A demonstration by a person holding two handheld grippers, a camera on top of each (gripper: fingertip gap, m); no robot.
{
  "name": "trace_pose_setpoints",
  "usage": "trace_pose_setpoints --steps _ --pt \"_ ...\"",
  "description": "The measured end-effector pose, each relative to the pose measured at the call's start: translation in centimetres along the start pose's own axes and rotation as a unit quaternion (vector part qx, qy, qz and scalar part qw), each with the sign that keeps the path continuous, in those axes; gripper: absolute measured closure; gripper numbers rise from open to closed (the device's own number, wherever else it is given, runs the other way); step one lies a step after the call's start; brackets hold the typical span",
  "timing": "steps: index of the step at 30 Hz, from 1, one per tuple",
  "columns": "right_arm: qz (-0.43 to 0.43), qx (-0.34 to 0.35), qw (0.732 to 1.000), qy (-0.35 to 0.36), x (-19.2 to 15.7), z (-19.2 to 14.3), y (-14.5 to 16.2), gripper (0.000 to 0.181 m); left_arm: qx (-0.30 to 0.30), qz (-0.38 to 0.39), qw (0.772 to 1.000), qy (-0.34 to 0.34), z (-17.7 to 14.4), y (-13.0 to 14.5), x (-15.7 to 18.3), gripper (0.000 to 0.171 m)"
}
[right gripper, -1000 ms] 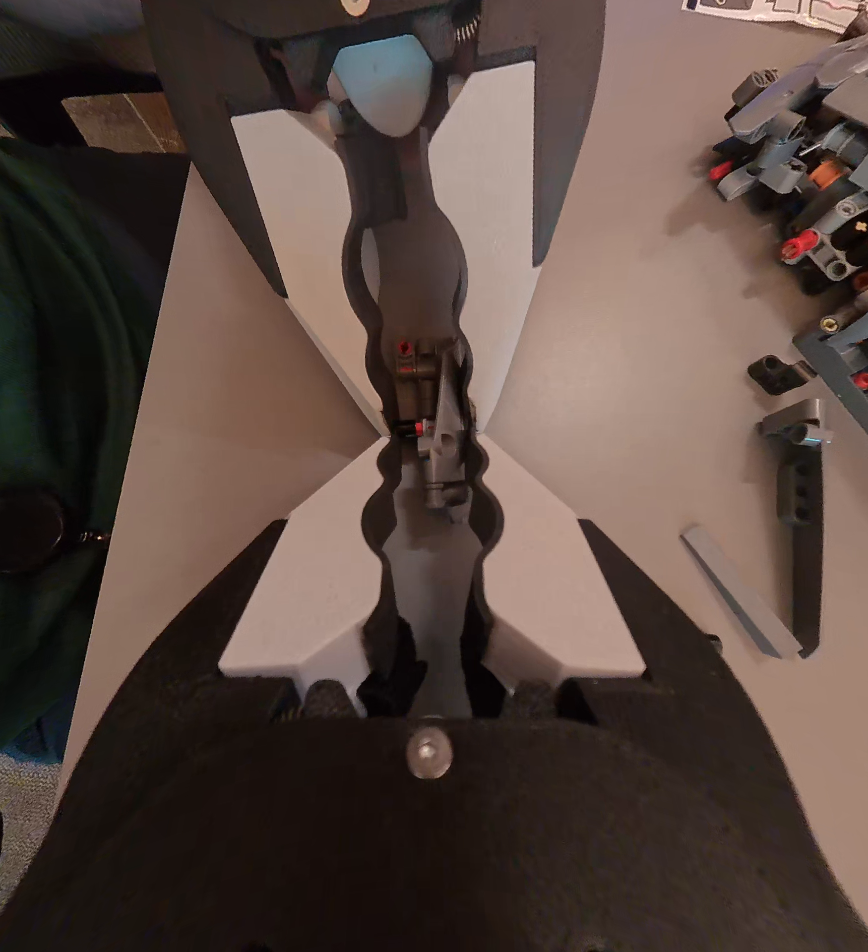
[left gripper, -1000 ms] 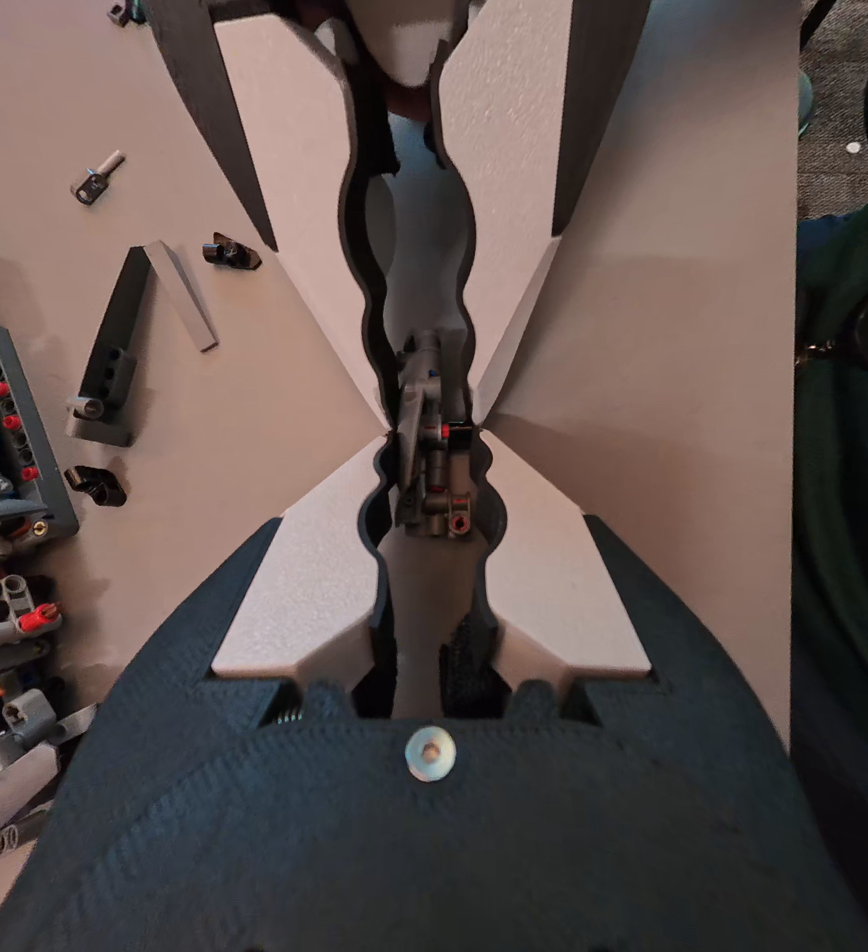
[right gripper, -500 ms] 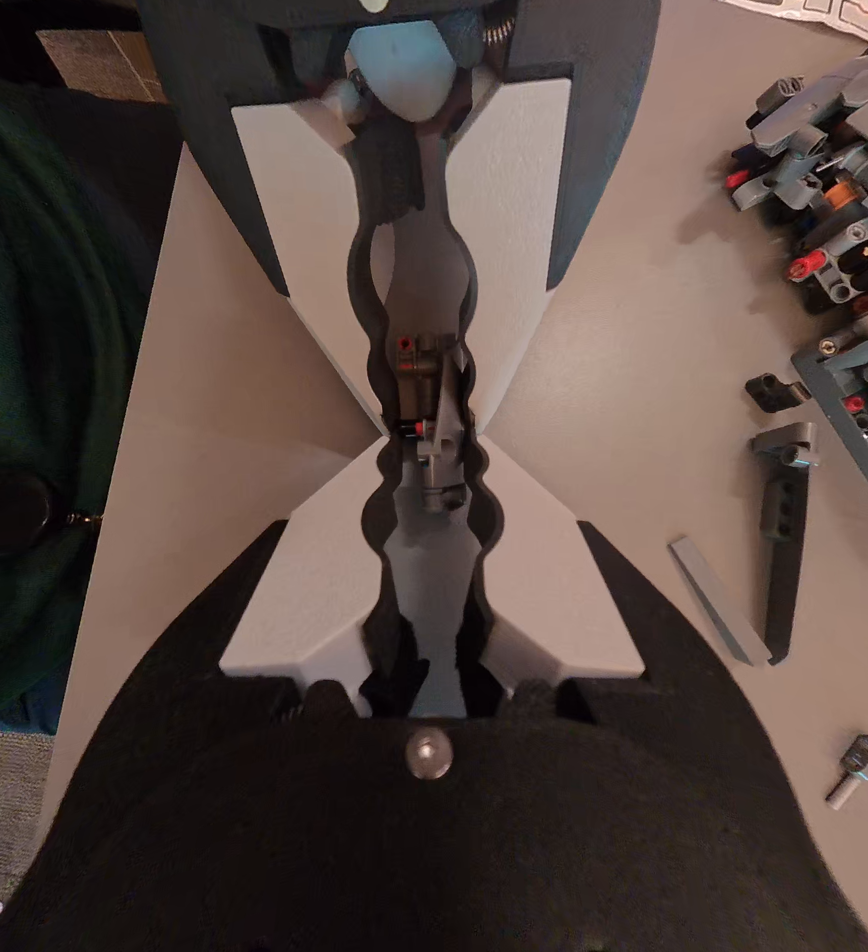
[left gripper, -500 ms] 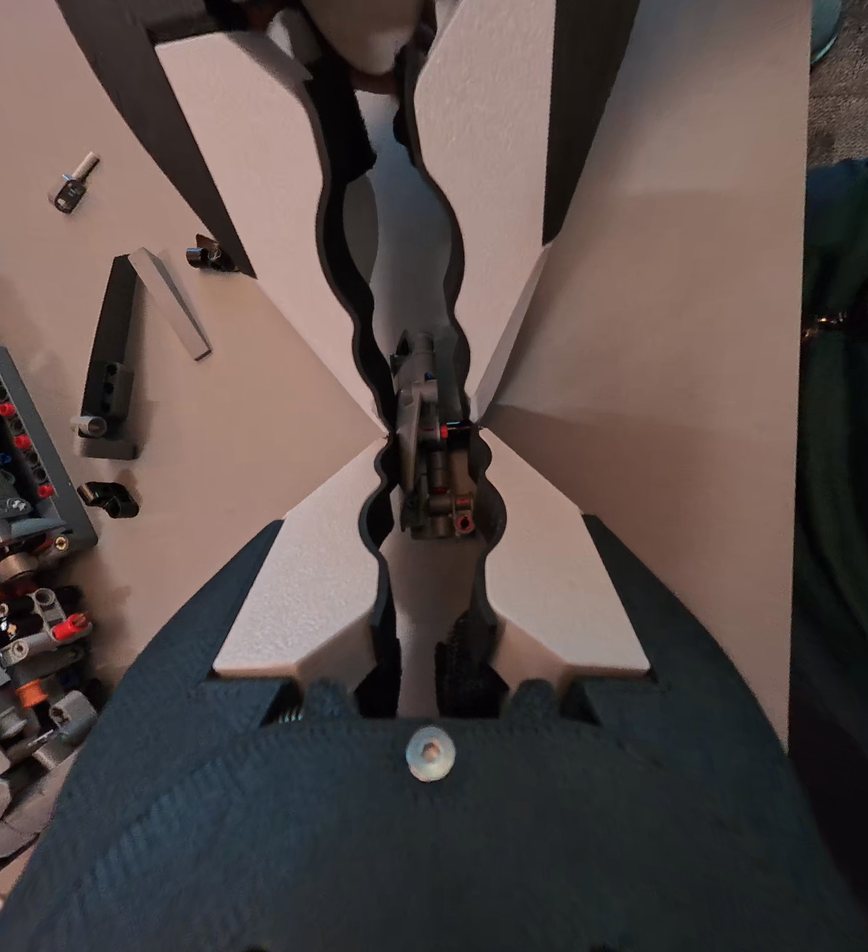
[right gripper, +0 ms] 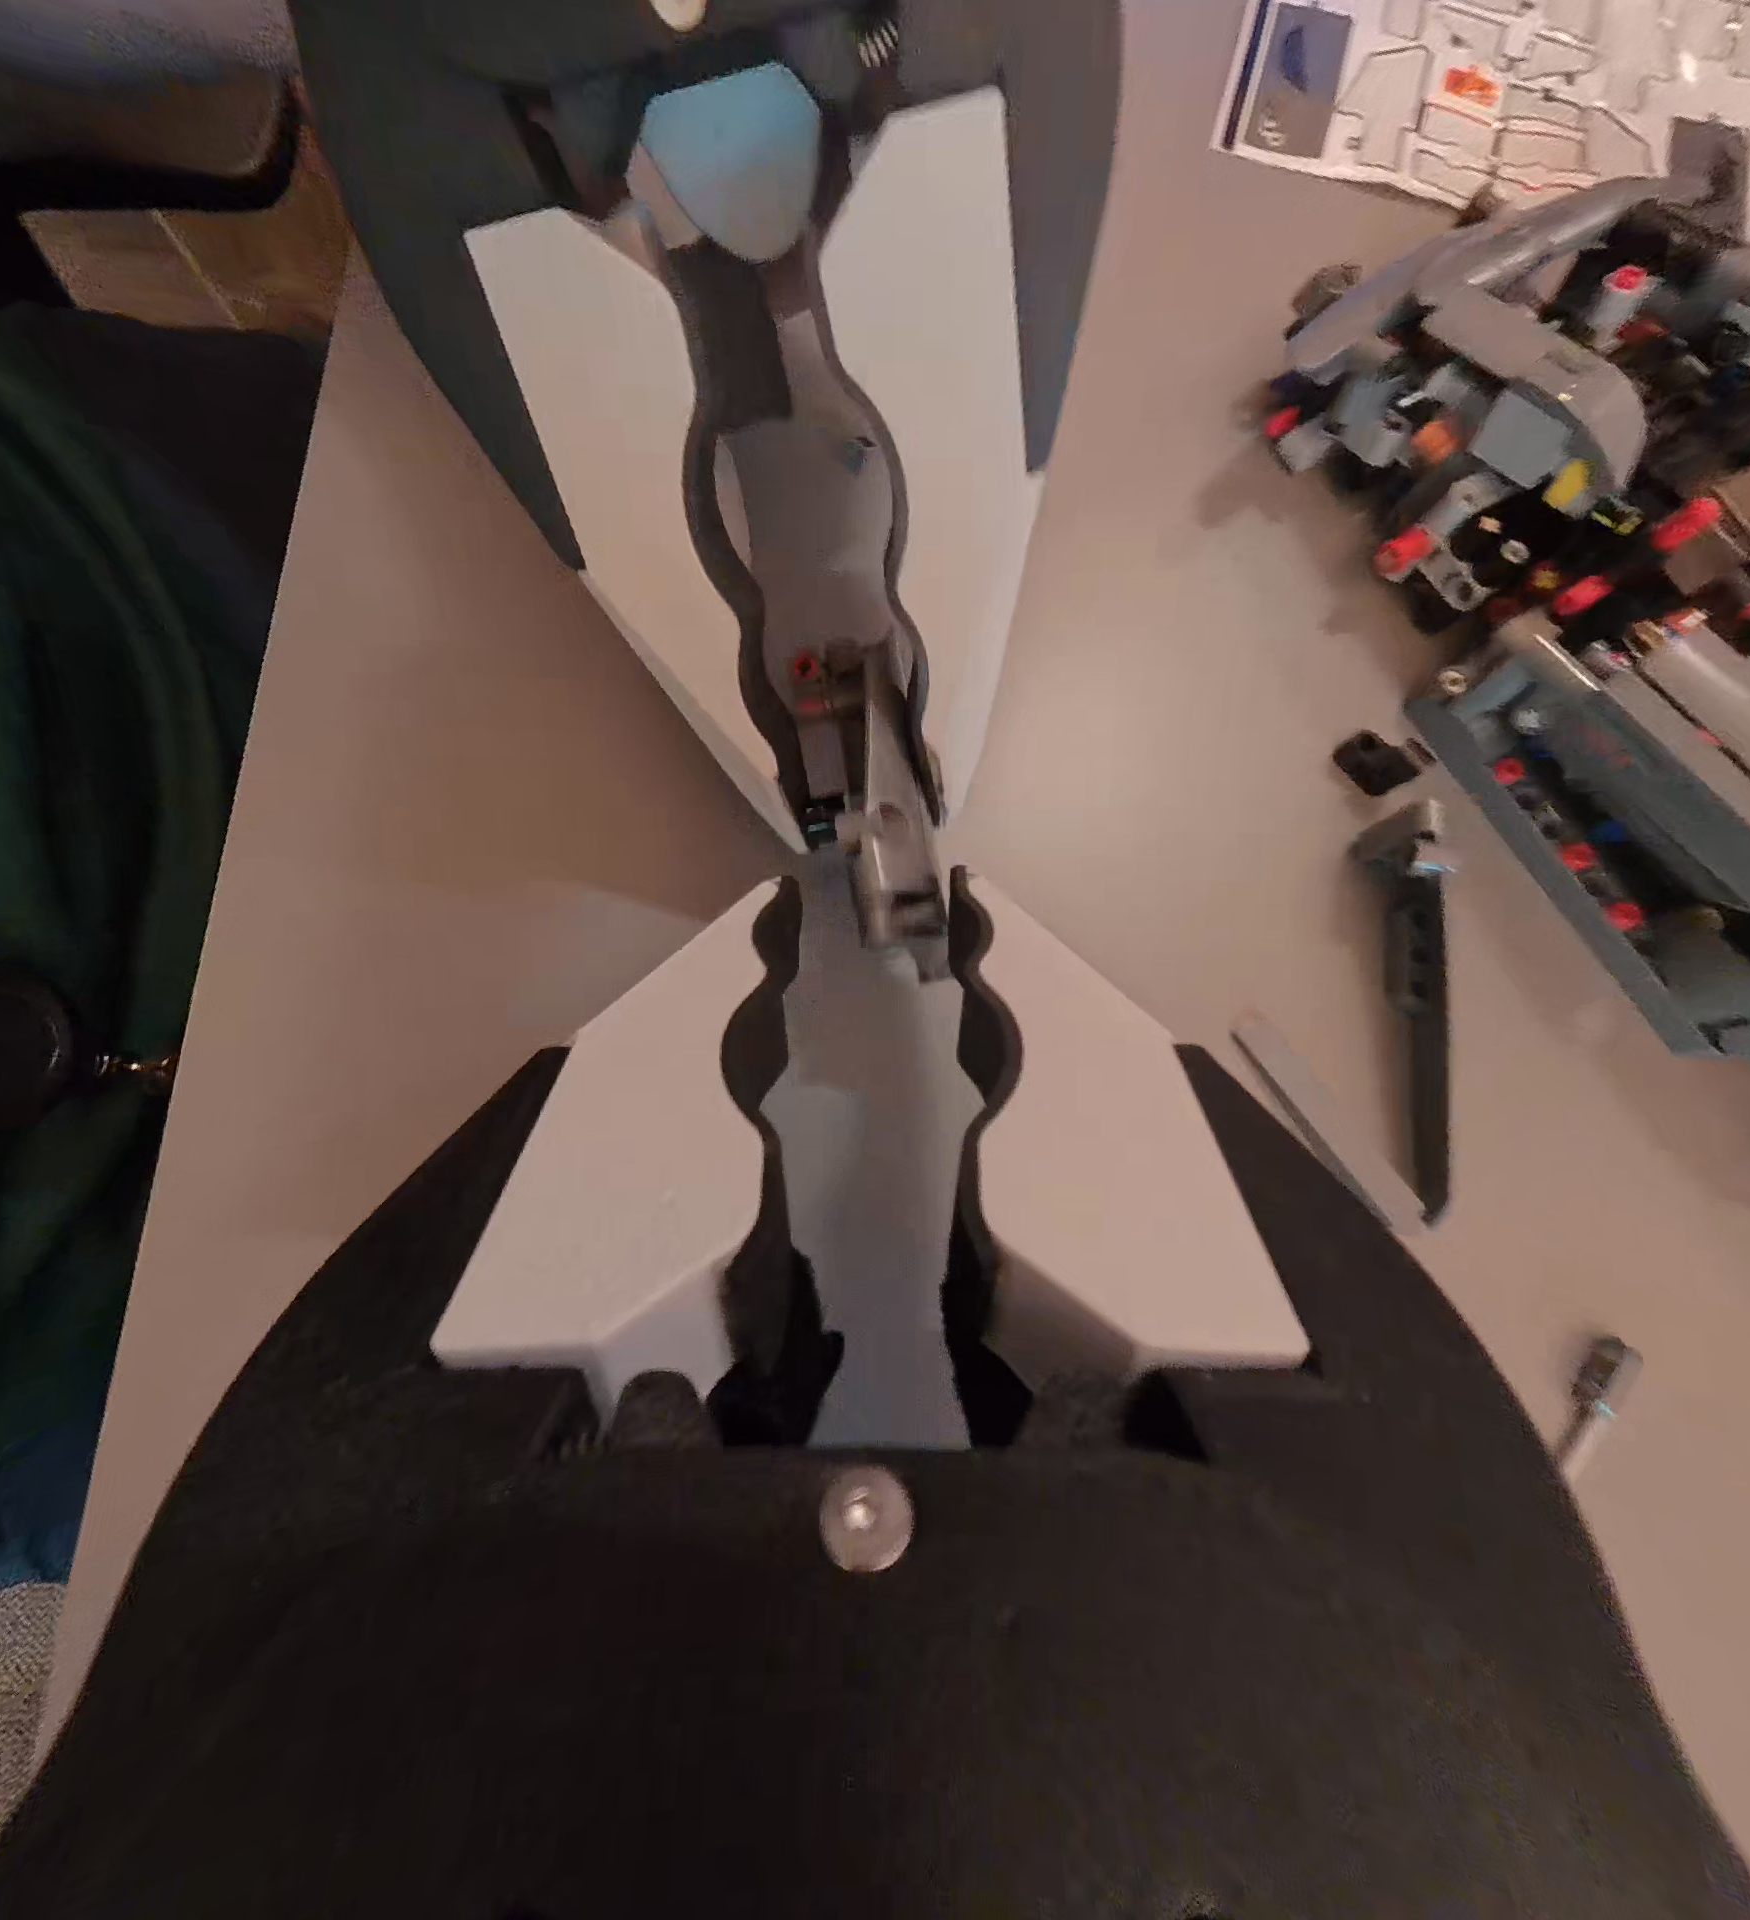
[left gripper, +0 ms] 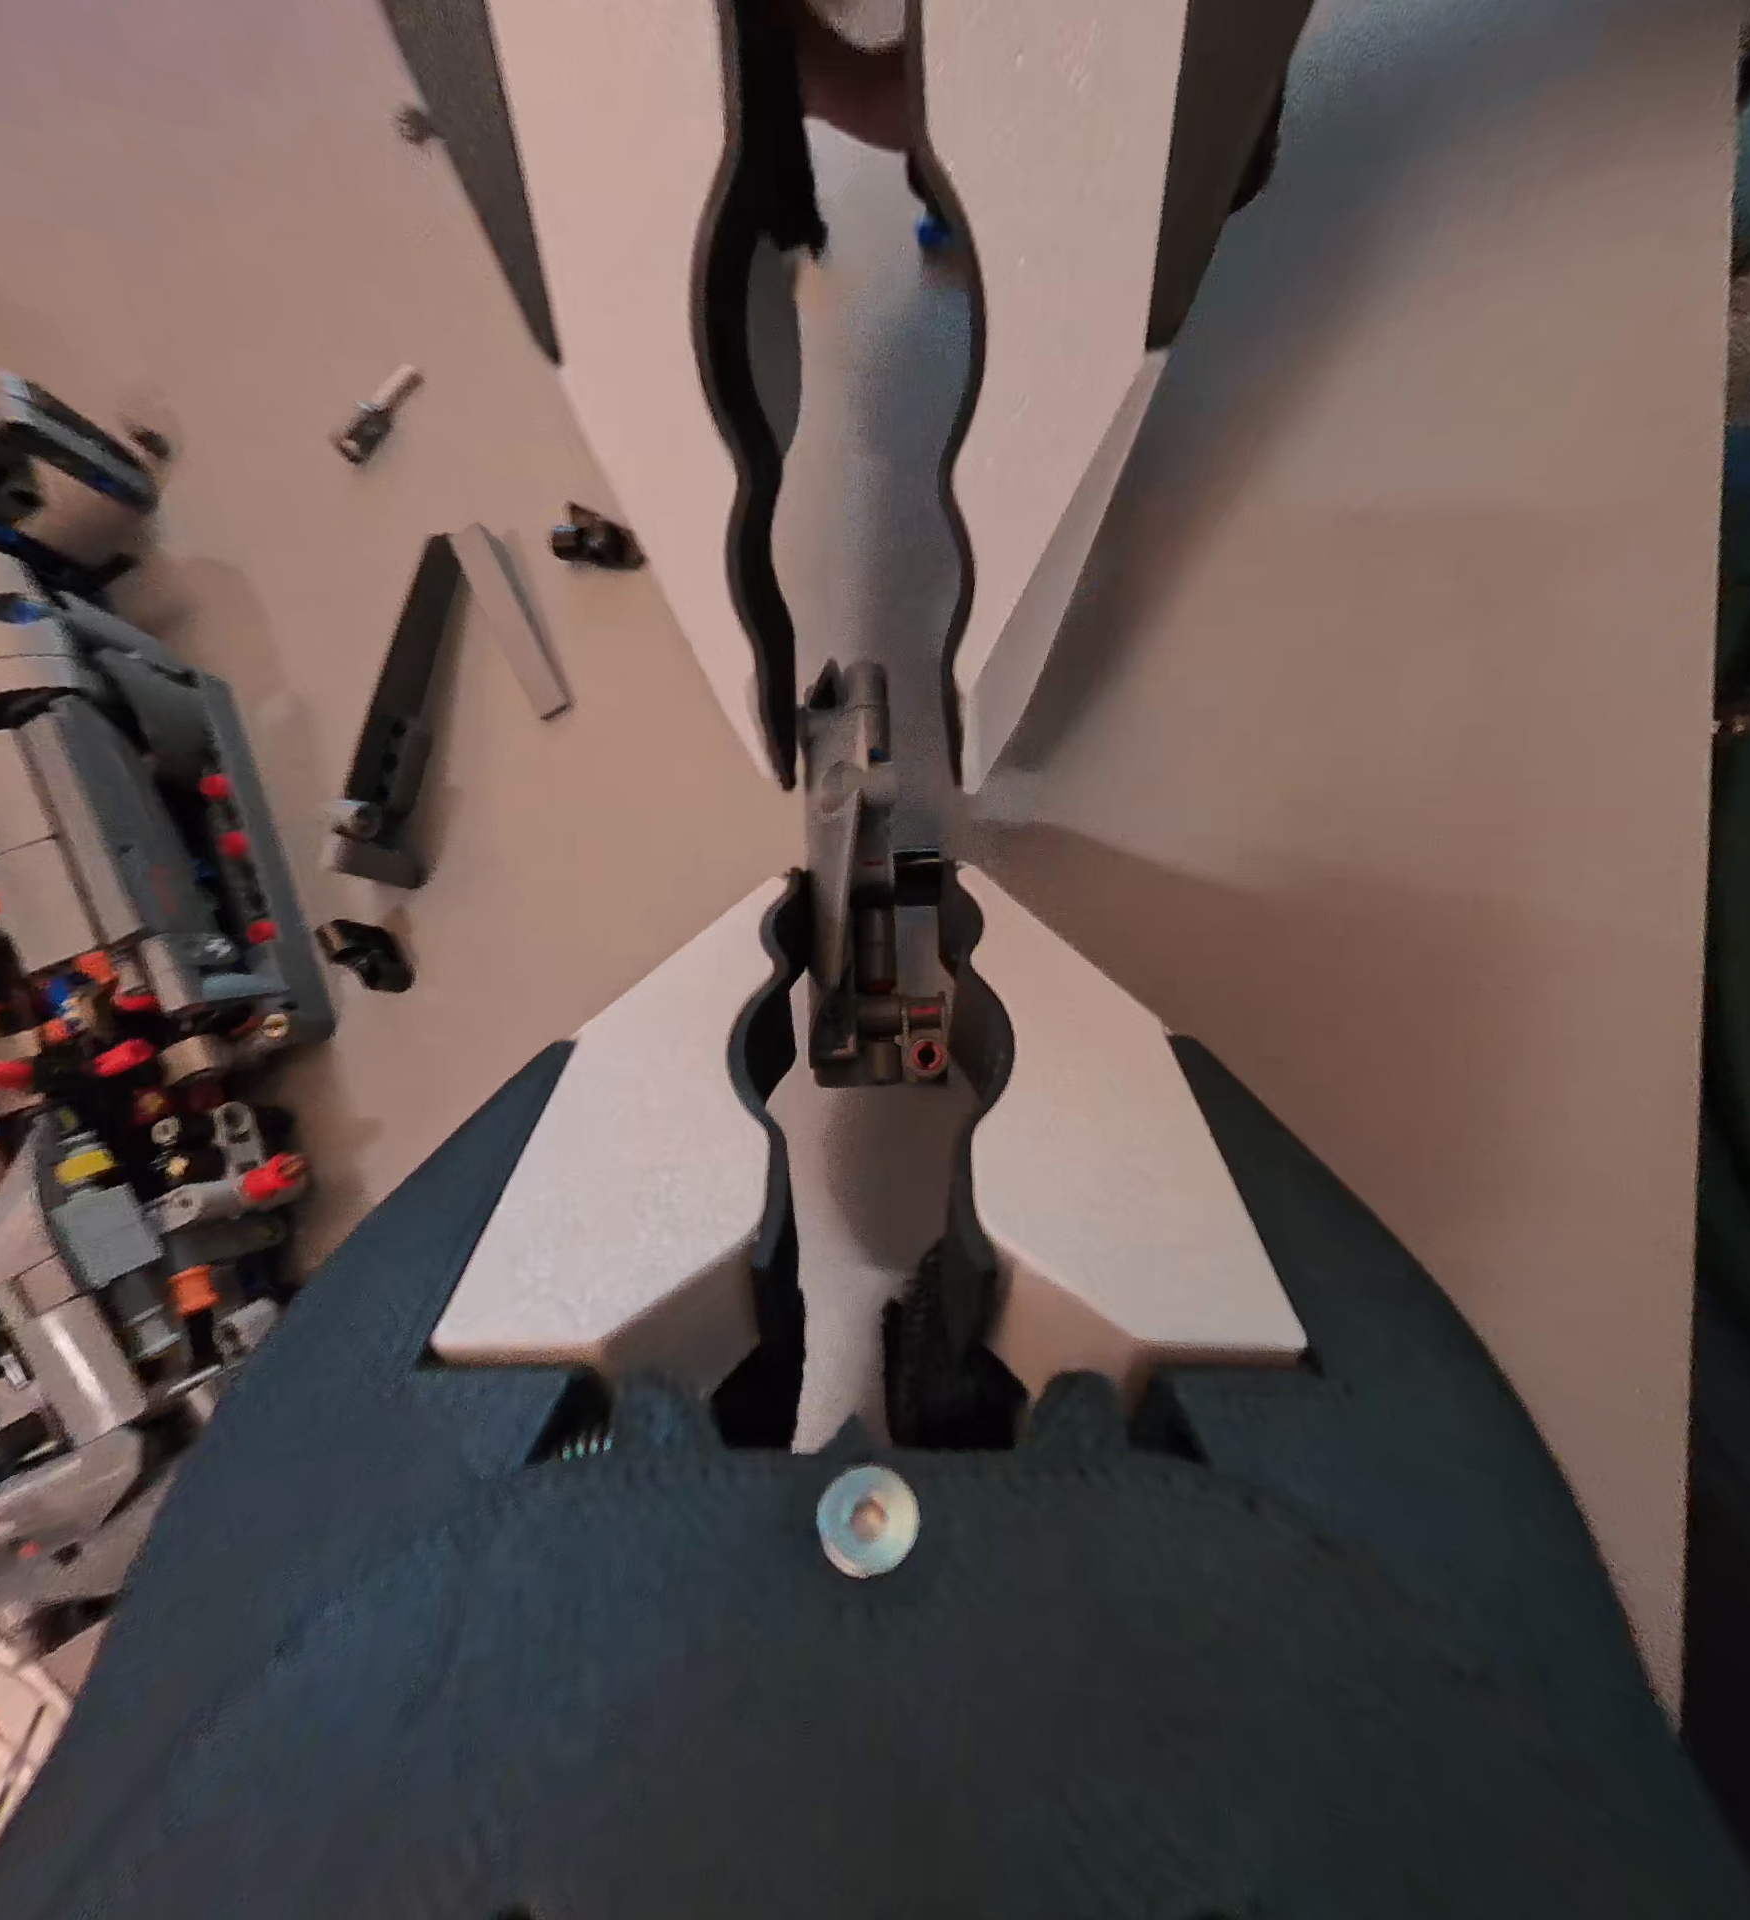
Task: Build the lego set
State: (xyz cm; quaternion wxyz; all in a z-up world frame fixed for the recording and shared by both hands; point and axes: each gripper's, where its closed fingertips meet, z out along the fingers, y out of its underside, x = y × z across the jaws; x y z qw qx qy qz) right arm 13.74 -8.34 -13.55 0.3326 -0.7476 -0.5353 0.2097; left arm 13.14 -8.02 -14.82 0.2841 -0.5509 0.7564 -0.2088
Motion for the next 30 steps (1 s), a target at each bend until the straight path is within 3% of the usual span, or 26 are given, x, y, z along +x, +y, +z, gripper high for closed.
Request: trace_pose_setpoints --steps 3,7,13,18,24,27,30 --pt "0.006 0.005 1.0 0.022 0.6 -0.9 0.0 0.152 0.016 0.037 0.998 -0.051 -0.6 -0.9 -0.7 0.149" --pt "-0.034 0.011 0.997 0.068 1.1 -1.6 -0.7 0.164 0.013 0.085 0.991 -0.107 -0.9 -1.8 -1.2 0.149" --pt "-0.109 0.01 0.984 0.14 1.4 -3.0 -2.0 0.166 0.054 0.044 0.993 -0.097 -1.9 -2.7 -1.8 0.145" --pt "-0.164 0.017 0.969 0.184 1.2 -4.0 -3.1 0.166 0.111 -0.064 0.992 -0.011 -2.6 -3.1 -1.4 0.129" --pt "-0.221 0.016 0.953 0.207 0.7 -4.6 -4.0 0.166 0.18 -0.155 0.965 0.112 -3.1 -3.9 -0.2 0.148" --pt "-0.219 0.033 0.95 0.219 0.9 -4.9 -4.4 0.165 0.208 -0.177 0.954 0.122 -3.5 -4.3 -0.5 0.154" --pt "-0.192 0.046 0.952 0.232 1.8 -5.2 -4.4 0.153 0.227 -0.167 0.957 0.068 -3.7 -4.7 -1.6 0.16"
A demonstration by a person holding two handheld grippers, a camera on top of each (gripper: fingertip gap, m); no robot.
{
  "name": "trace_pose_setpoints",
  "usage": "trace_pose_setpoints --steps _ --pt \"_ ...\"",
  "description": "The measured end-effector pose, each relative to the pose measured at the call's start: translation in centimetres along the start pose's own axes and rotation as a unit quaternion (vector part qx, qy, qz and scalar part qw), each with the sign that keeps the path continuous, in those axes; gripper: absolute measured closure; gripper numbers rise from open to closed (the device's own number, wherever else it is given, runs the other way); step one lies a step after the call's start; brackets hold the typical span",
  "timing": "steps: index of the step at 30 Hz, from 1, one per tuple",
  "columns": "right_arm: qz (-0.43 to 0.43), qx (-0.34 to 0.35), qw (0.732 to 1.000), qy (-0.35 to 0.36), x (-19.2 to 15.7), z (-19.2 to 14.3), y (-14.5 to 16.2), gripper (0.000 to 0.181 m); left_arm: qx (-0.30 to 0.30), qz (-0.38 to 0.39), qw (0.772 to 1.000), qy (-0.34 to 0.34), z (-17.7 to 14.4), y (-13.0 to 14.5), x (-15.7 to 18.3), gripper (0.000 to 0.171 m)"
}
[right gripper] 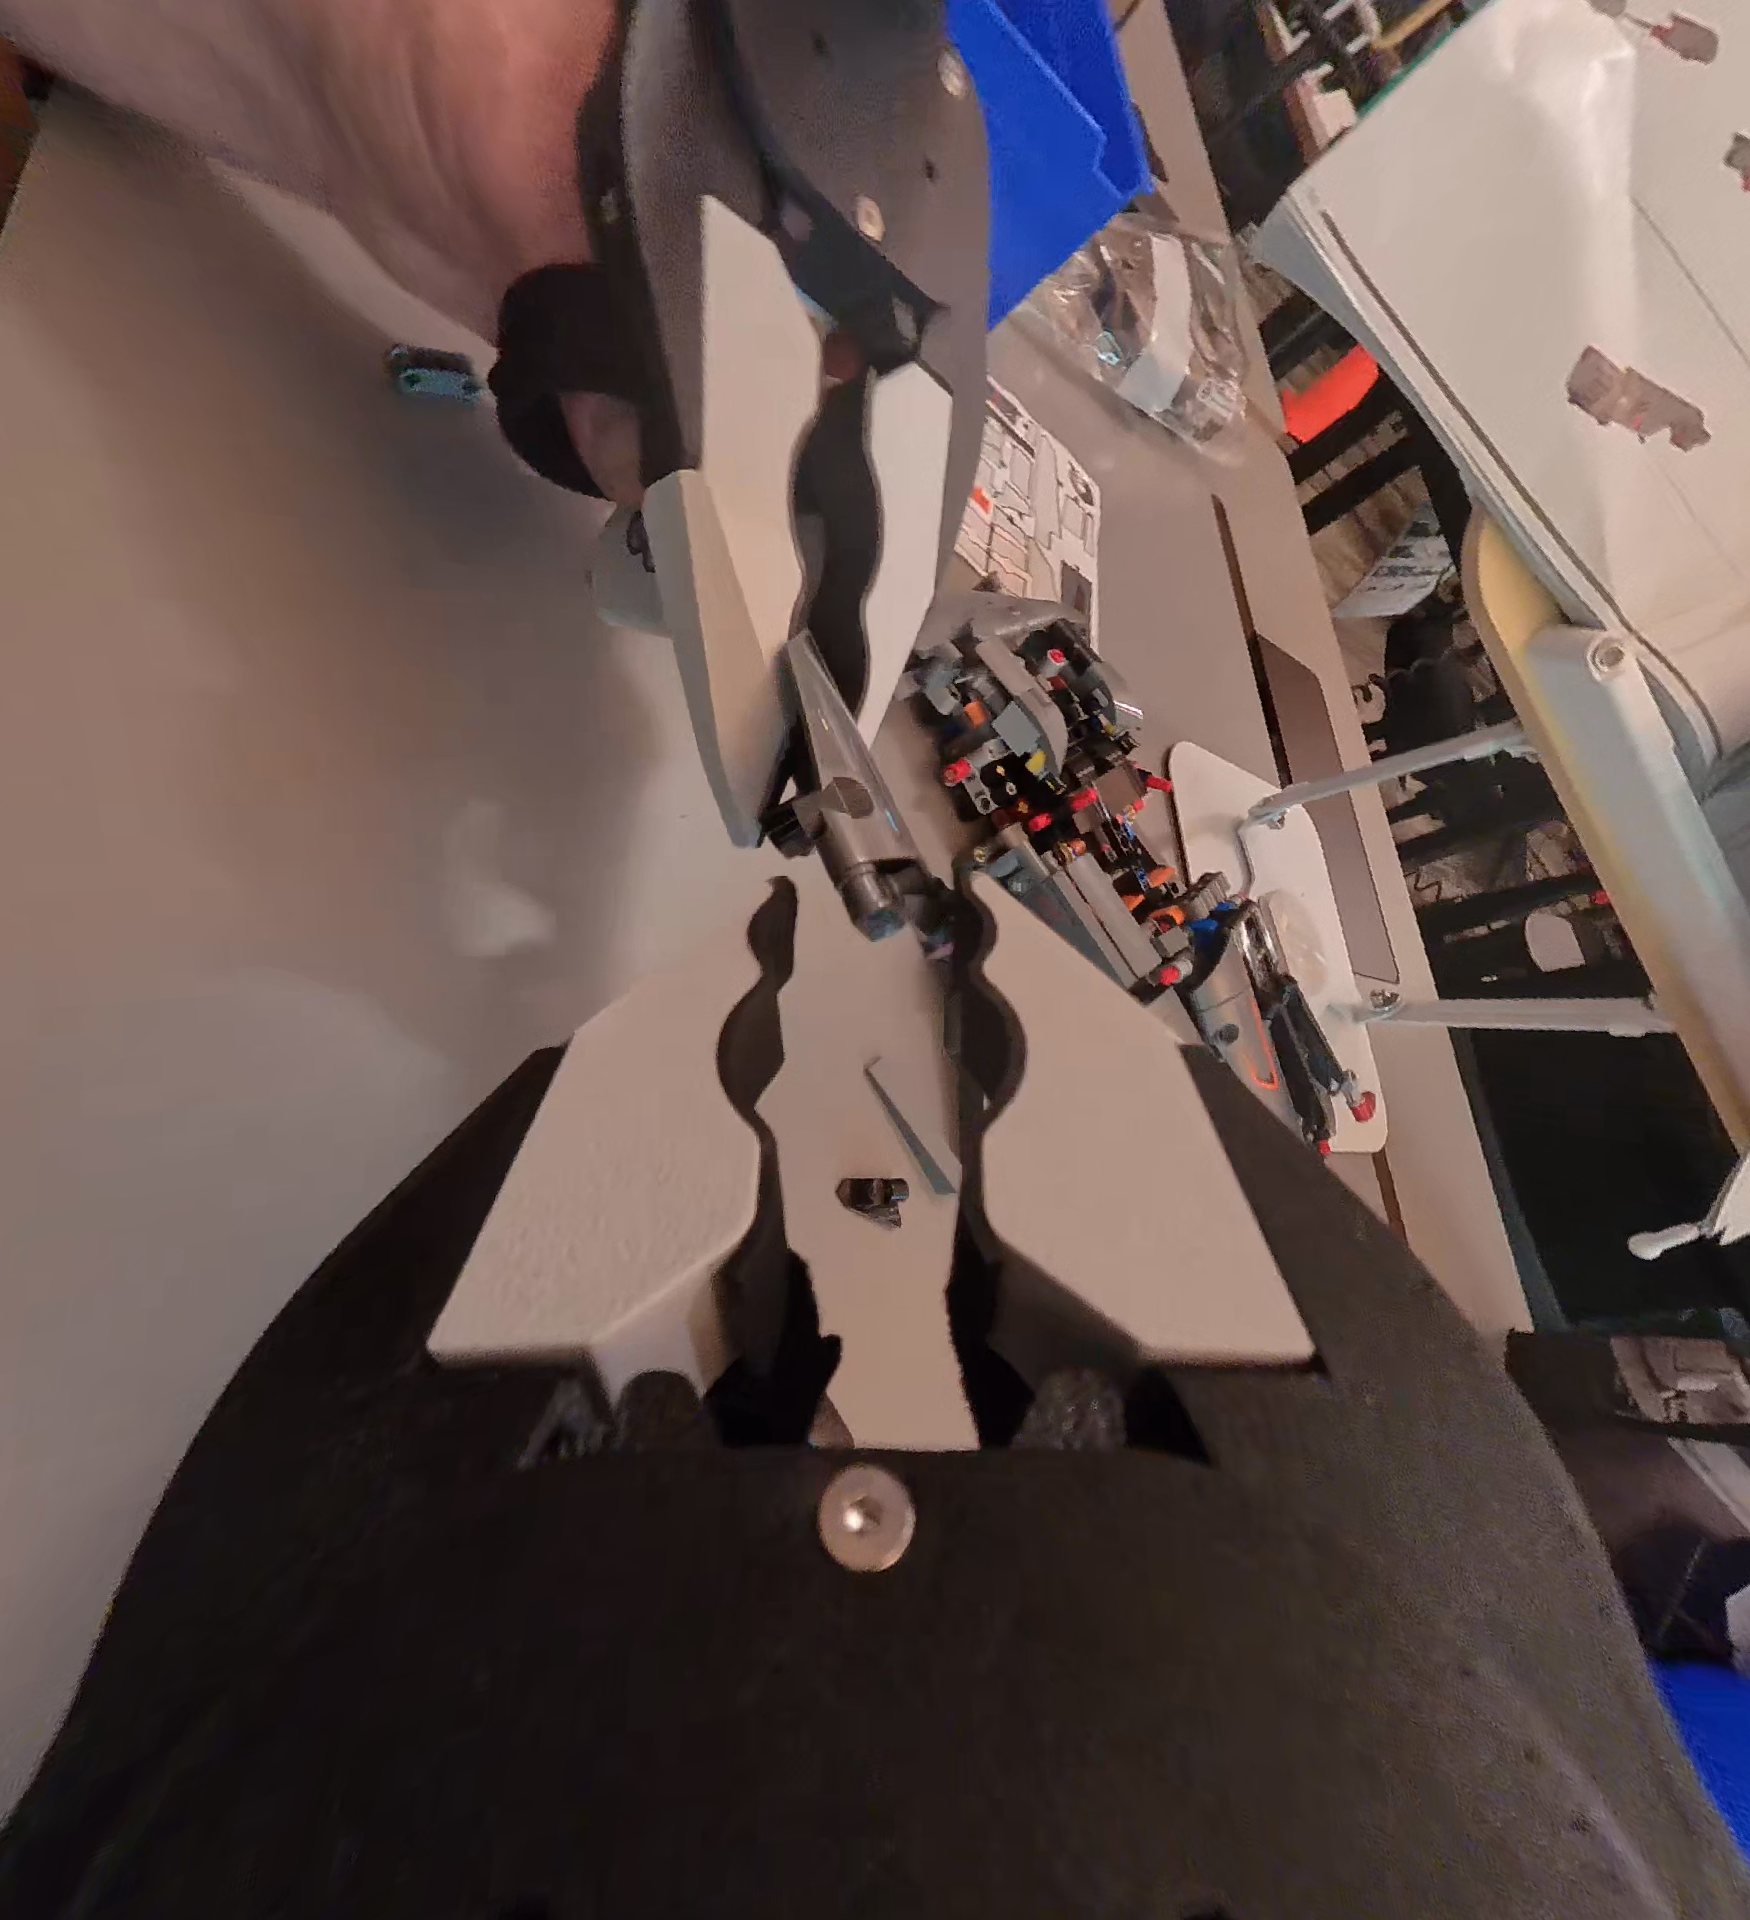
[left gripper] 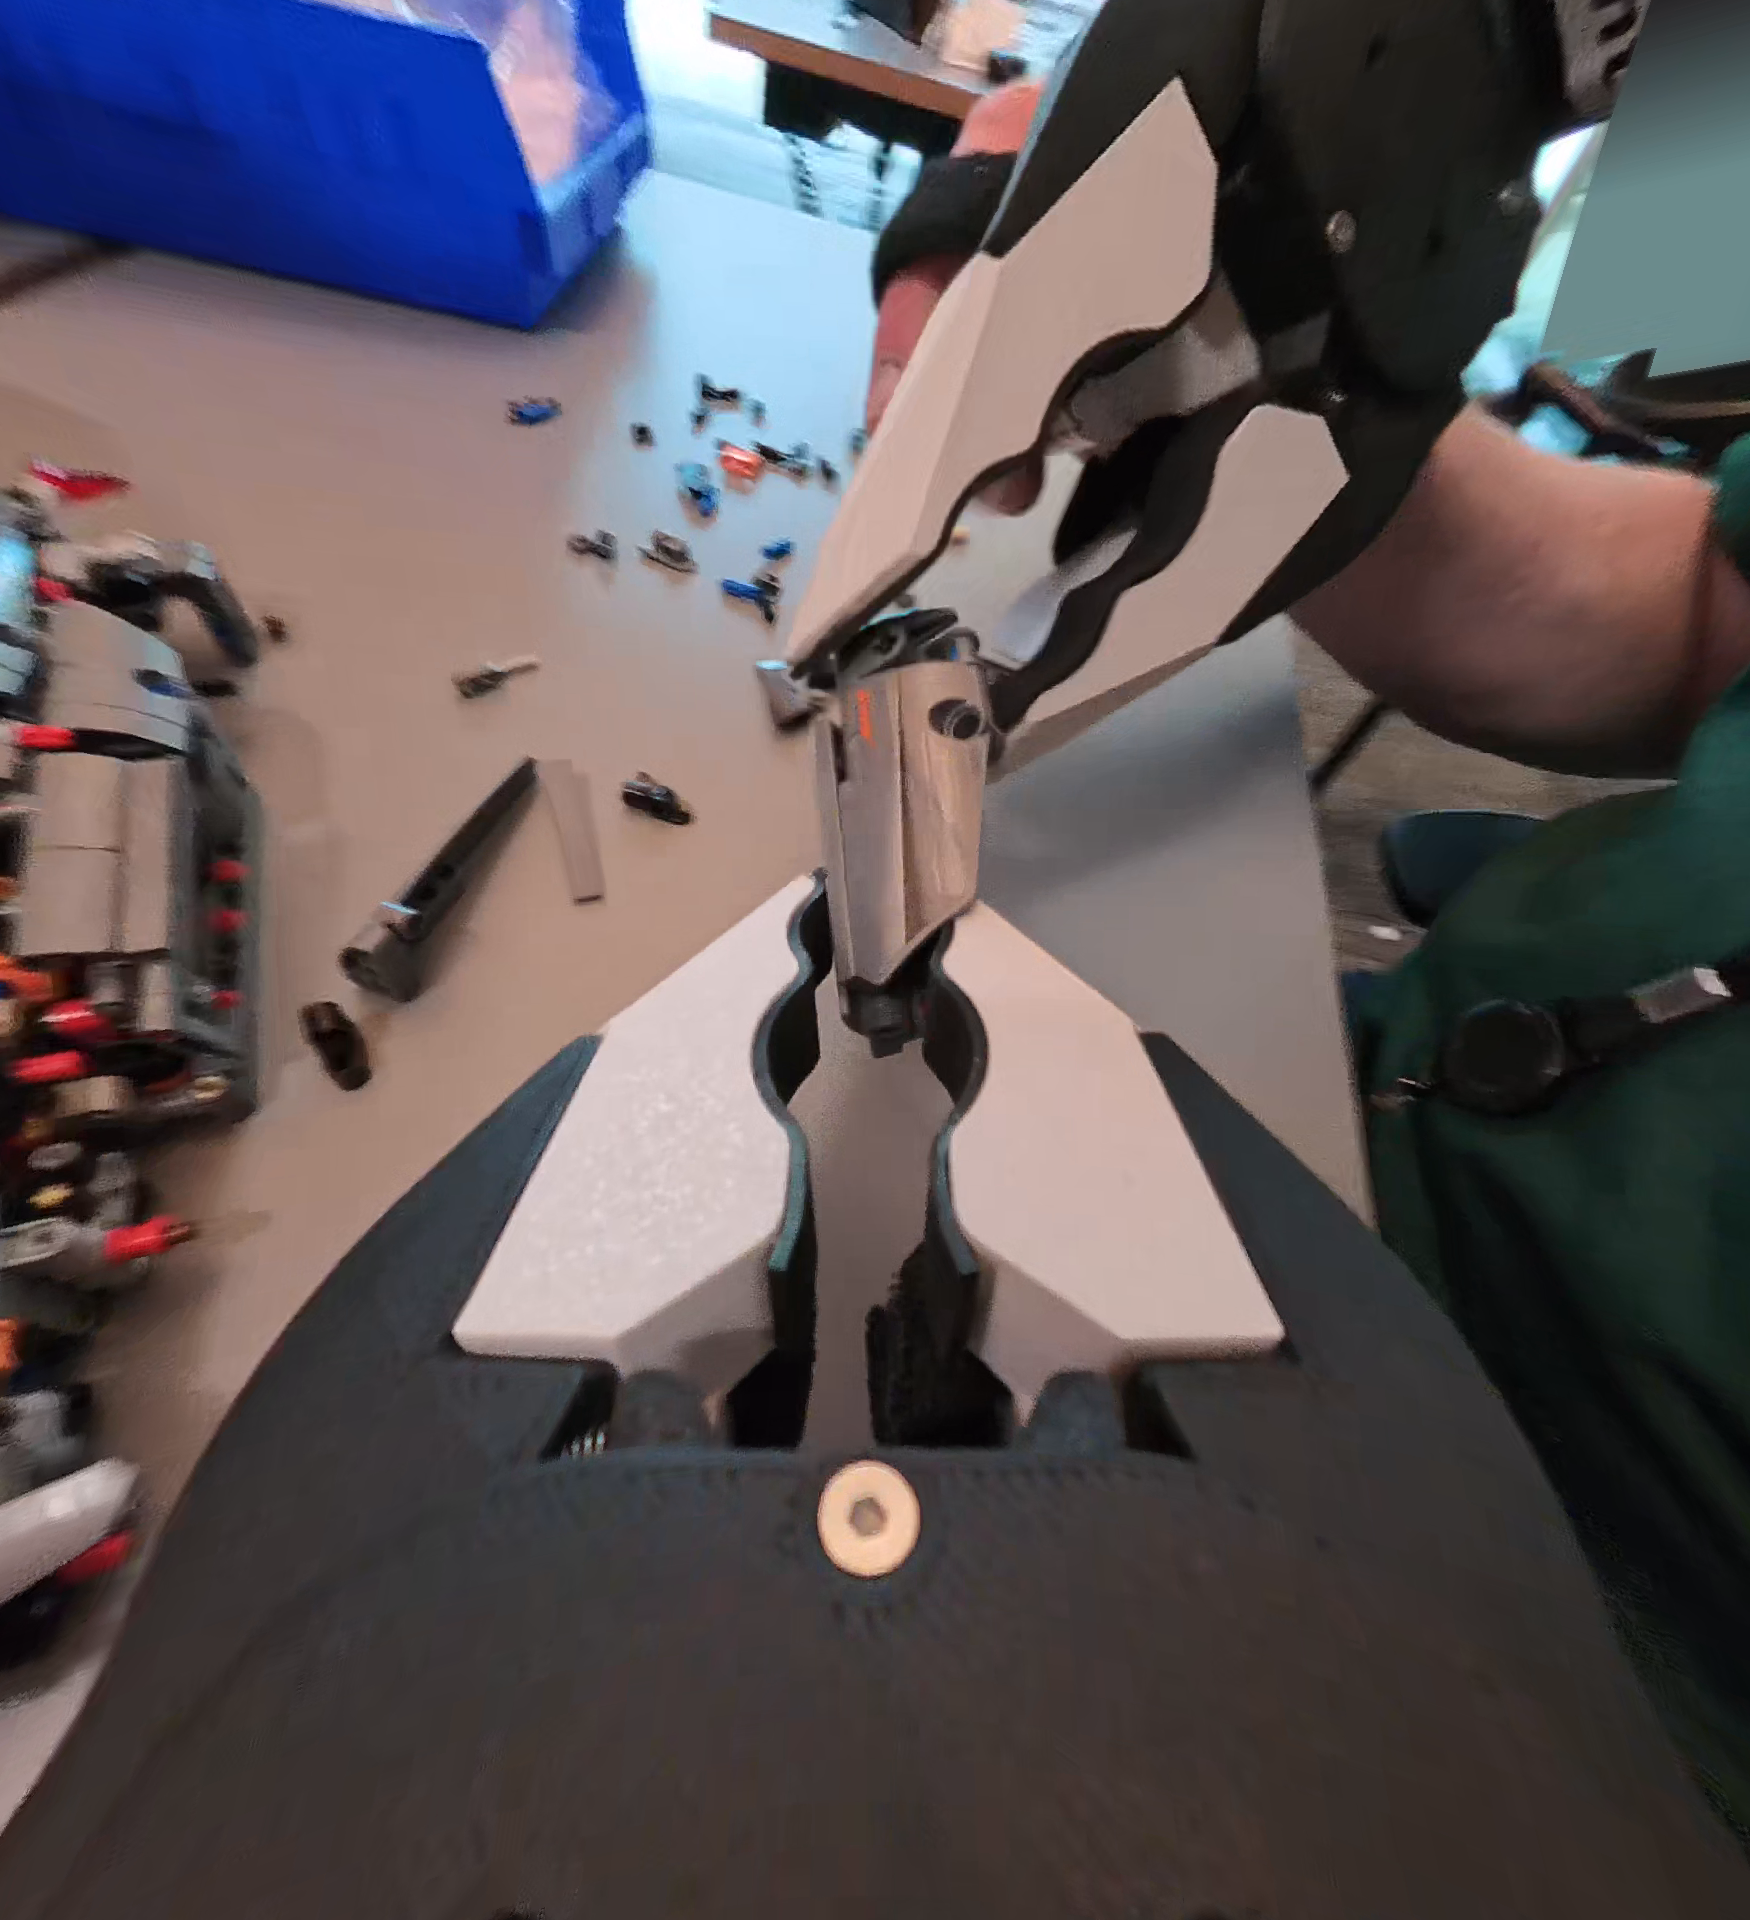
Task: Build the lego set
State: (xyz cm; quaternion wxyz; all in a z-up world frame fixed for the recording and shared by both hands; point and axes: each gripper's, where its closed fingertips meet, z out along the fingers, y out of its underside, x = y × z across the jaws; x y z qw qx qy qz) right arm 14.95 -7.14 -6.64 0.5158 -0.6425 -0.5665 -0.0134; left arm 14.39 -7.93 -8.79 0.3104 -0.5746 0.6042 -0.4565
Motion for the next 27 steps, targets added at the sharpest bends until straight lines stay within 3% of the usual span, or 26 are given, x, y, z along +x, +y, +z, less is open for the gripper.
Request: trace_pose_setpoints --steps 4,8,12,14,16,18,23,25,27 --pt "0.076 0.009 0.997 0.023 1.5 -0.6 0.8 0.14 0.007 0.077 0.991 -0.111 -0.6 -1.1 -1.7 0.161" --pt "0.22 0.033 0.975 -0.005 1.7 -0.5 1.7 0.141 -0.011 0.201 0.947 -0.251 -1.5 -2.6 -3.3 0.161" --pt "0.385 0.092 0.916 -0.069 1.3 -0.1 1.6 0.137 -0.044 0.293 0.898 -0.325 -1.7 -3.5 -3.8 0.161" --pt "0.457 0.155 0.87 -0.101 1.8 -0.6 0.6 0.14 -0.055 0.318 0.88 -0.348 -1.8 -3.7 -4.0 0.161" --pt "0.507 0.216 0.822 -0.144 2.2 -1.2 -0.6 0.139 -0.059 0.35 0.862 -0.362 -1.8 -4.0 -3.8 0.161" --pt "0.534 0.234 0.795 -0.167 2.2 -1.0 -0.9 0.14 -0.062 0.377 0.846 -0.373 -1.6 -4.2 -3.5 0.161" --pt "0.552 0.285 0.759 -0.196 2.7 -1.3 -1.8 0.162 -0.066 0.399 0.835 -0.374 -1.1 -4.3 -3.0 0.159" --pt "0.546 0.282 0.763 -0.202 2.6 -1.3 -1.8 0.165 -0.071 0.383 0.849 -0.357 -0.9 -3.8 -3.1 0.155" --pt "0.531 0.262 0.782 -0.197 2.4 -1.1 -1.5 0.166 -0.072 0.354 0.874 -0.324 -0.4 -3.0 -2.9 0.139"
